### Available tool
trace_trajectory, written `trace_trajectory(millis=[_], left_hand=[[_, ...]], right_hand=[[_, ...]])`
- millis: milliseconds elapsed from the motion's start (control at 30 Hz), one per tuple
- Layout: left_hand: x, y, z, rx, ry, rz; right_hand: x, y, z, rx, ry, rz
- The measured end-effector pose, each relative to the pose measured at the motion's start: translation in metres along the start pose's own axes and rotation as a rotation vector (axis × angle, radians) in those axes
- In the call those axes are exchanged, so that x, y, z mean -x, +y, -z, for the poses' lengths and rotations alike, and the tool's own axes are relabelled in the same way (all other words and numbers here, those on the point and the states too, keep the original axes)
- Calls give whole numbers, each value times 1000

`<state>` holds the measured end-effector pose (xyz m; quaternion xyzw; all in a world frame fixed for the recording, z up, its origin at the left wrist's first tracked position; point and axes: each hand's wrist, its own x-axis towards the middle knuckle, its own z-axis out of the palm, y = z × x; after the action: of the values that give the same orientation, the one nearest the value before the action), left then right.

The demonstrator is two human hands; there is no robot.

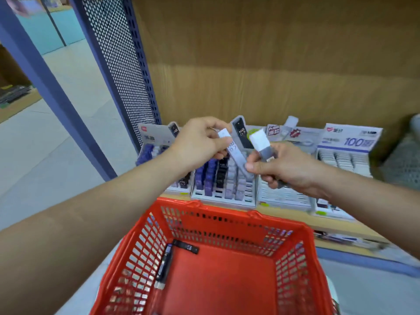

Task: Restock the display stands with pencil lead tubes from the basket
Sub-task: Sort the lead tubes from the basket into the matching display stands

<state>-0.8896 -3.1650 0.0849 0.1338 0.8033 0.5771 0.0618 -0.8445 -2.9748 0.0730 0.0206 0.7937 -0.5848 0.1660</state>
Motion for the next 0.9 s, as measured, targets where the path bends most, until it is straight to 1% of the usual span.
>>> trace_trajectory(millis=[100, 200, 267, 367, 467, 567, 767, 900], left_hand=[[0, -11, -6, -65, 61, 3], [-10, -27, -16, -135, 118, 5], [-19, -35, -29, -212, 125, -25], [-29, -39, -55, -411, 62, -101], [-36, -47, -77, -580, -39, -183], [-43, -59, -91, -693, -108, -193], [-52, -73, -102, -795, -161, -199], [-60, -80, -105, -863, -221, -257]], right_hand=[[1, 22, 12, 5, 79, -51], [0, 47, 23, -75, 181, -160], [2, 62, 29, -70, 195, -211], [3, 82, 32, -14, 164, -250], [4, 91, 32, -49, 108, -252], [3, 97, 34, -75, 90, -247], [1, 101, 42, -110, 109, -241], [2, 102, 47, -145, 97, -242]])
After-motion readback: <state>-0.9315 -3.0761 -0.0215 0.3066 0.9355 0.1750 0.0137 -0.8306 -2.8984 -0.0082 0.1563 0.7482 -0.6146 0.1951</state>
